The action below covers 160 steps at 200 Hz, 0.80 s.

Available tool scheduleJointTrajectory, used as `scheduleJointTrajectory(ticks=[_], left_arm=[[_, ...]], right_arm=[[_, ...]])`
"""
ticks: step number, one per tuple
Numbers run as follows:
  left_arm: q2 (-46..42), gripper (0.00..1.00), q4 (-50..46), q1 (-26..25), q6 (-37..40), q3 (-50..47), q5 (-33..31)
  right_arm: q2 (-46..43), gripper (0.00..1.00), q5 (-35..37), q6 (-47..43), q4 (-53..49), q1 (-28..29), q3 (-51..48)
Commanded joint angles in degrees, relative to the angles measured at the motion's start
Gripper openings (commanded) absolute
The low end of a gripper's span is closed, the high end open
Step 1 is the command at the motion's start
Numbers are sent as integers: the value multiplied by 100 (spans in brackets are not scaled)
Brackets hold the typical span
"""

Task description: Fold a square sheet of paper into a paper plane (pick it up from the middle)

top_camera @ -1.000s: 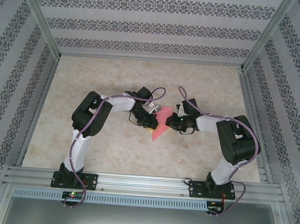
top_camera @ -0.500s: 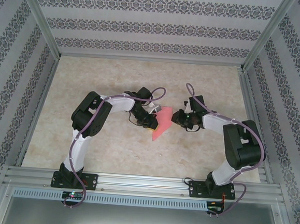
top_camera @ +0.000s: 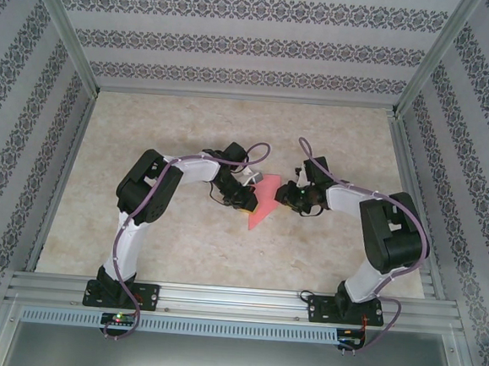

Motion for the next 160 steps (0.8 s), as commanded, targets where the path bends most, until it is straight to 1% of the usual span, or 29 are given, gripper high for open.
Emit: scheduleJointTrajectory(ticks=[1,22,61,111,126,146,160], left_arm=[[242,12,-288,101,192,-274,-907],[253,12,-293,109,209,-266,-903],[247,12,-276,127,213,-294,-897],[239,12,-267,145,213,-301,-871],[243,12,-271,149,209,-286,-872],[223,12,-251,150,201,-283,-880],[228,12,-258,153,193,-269,-888]], right_arm=[[122,31,-14,-1,-159,103,151],[143,31,-182,37,-99,134,170],[-109,30,-305,110,-85,138,54],[-409,30,-698,504,458,36,-292],[-422,30,-630,474,392,13,-317],[-427,31,-135,259,-46,-12,-231],[-334,31,-73,188,-35,-32,-158]])
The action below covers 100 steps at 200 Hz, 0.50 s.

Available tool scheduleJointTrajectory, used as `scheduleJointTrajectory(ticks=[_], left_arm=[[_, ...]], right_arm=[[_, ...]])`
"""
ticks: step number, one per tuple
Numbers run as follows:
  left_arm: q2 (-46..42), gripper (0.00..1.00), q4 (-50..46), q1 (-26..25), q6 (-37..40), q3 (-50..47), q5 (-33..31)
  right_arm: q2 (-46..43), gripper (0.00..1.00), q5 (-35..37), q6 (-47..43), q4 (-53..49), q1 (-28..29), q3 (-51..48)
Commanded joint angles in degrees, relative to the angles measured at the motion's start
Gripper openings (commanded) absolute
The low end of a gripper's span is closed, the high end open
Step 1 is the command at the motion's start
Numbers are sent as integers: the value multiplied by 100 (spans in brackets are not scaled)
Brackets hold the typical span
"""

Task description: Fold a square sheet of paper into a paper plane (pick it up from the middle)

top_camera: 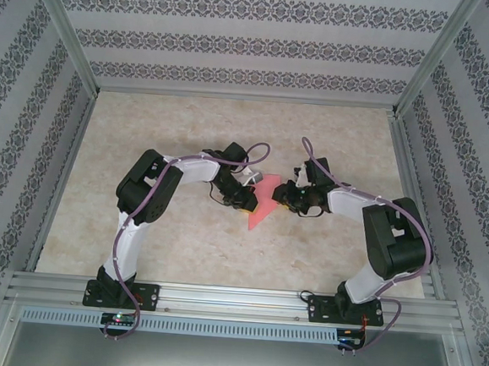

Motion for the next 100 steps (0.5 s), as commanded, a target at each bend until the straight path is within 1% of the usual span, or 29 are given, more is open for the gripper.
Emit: scheduleJointTrajectory(ticks=[1,35,61,100], left_arm=[[233,12,-271,151,197,-252,-890],[204,12,-268,145,194,-259,-921],[111,12,-250,160,168,-259,-855],[-169,16,-225,160,92,-242,-726]], right_arm=[[-6,31,315,-184,-224,-56,71],[319,33,508,-388,-446,-40,434],[567,34,433,-437,-496,-21,561],[578,33,498,-446,-586,-5,552]])
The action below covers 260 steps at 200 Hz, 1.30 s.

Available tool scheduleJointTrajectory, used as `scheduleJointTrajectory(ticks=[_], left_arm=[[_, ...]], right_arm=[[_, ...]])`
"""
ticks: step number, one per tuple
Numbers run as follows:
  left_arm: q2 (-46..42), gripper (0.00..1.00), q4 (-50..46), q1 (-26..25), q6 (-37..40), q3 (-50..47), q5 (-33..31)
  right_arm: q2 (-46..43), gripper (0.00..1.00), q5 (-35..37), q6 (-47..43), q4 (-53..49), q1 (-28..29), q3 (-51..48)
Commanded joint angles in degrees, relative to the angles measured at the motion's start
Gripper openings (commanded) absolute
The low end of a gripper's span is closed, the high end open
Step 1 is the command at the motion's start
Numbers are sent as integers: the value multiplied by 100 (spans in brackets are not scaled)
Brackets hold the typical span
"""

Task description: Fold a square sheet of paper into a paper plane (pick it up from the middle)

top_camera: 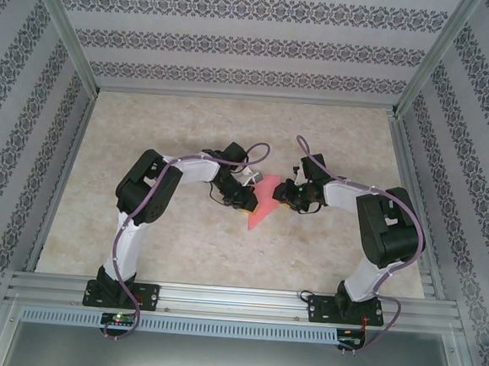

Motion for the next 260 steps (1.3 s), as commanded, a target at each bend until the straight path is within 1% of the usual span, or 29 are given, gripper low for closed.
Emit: scheduleJointTrajectory(ticks=[1,38,62,81,126,157,182,210,242,260], left_arm=[[-120,16,-241,162,87,-207,-692],[-431,20,-233,162,7,-158,-614],[-508,23,-286,162,6,-123,-638],[-550,24,-313,162,13,-127,-651],[-729,36,-248,210,-60,-209,-722],[-822,43,-134,276,-153,-228,-798],[-745,43,-67,312,-196,-264,-784],[-596,44,-9,320,-236,-229,-741],[-553,43,268,320,-414,-255,-379],[-506,41,303,312,-423,-247,-319]], right_arm=[[43,34,170,-148,-251,-3,80],[-160,34,207,-138,-276,13,64],[-180,35,-37,-61,-165,58,103],[-142,36,-250,33,19,90,94],[-36,38,-407,81,80,112,136],[31,38,-439,72,85,111,149],[67,38,-531,98,145,121,185],[-62,38,-391,82,52,110,163],[-135,38,-320,35,-62,96,143],[-144,38,-341,46,-37,94,101]])
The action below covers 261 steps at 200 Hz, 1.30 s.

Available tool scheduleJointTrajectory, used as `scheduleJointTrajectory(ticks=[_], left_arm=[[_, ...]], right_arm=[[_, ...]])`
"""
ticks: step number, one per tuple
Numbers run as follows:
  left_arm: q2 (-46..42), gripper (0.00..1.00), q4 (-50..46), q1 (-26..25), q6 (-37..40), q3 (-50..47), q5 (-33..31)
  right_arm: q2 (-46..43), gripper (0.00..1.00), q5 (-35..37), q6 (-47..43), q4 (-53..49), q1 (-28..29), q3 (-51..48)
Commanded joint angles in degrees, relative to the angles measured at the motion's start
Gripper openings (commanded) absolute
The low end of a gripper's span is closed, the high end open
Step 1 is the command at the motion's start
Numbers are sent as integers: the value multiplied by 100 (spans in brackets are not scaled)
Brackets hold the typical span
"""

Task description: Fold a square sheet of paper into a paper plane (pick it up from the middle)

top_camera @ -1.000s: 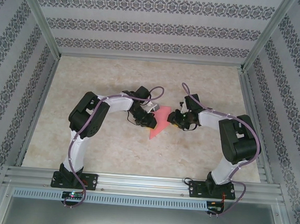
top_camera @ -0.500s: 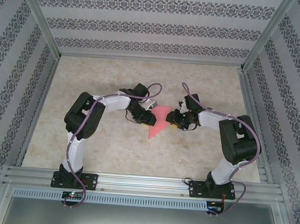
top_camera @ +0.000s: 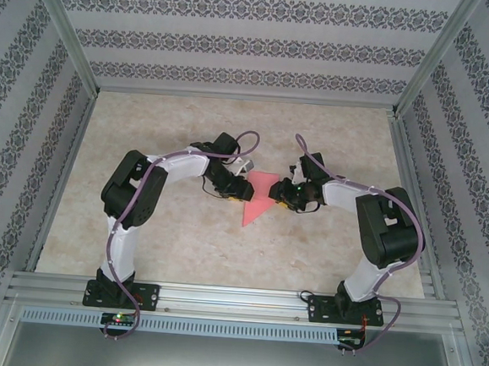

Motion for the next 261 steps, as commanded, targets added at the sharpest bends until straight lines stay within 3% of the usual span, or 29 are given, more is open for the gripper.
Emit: scheduleJointTrajectory(ticks=[1,65,103,127,190,261], left_arm=[[115,41,226,47,-134,-71,248],[316,26,192,47,-49,34,436],[264,7,206,65,11,25,625],[139,0,329,117,-19,-51,851],[-265,0,839,354,-302,-299,1499],[-298,0,1121,393,-481,-363,1723]], right_arm=[[-138,38,48,4,-70,41,59],[-306,38,-21,-9,-57,-20,-52],[-457,39,-140,16,-59,-83,-96],[-501,41,-368,73,95,-152,-179],[-605,46,-678,180,349,-282,-325],[-297,49,-1364,939,1559,-287,-511]])
